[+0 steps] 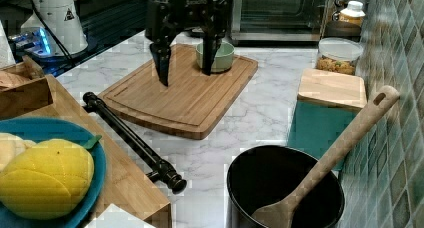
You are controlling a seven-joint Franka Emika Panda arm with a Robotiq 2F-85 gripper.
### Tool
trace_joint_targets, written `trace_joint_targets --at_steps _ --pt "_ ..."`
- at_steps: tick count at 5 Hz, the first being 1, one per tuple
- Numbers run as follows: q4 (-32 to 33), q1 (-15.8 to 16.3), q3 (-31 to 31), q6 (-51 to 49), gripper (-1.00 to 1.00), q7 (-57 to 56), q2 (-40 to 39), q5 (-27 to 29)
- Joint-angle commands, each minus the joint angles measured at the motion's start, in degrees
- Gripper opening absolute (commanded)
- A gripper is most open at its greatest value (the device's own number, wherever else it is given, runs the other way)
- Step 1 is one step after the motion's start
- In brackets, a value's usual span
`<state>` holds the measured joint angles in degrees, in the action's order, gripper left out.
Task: Open the drawer.
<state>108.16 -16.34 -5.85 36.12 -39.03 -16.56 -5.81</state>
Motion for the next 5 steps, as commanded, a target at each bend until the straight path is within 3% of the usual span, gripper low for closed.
trace_joint_targets --at_steps 1,2,3,5 --pt "-1.2 1.5 -2.1 2.3 1.00 1.3 1.0 -4.6" --pt "-2.3 3.6 -2.4 -1.0 1.00 5.3 -0.2 -6.3" --pt "-4.7 2.6 -0.3 -3.1 1.00 6.6 -2.4 -8.7" --pt "-8.7 3.5 -2.7 -5.2 1.00 6.5 -5.9 -11.2"
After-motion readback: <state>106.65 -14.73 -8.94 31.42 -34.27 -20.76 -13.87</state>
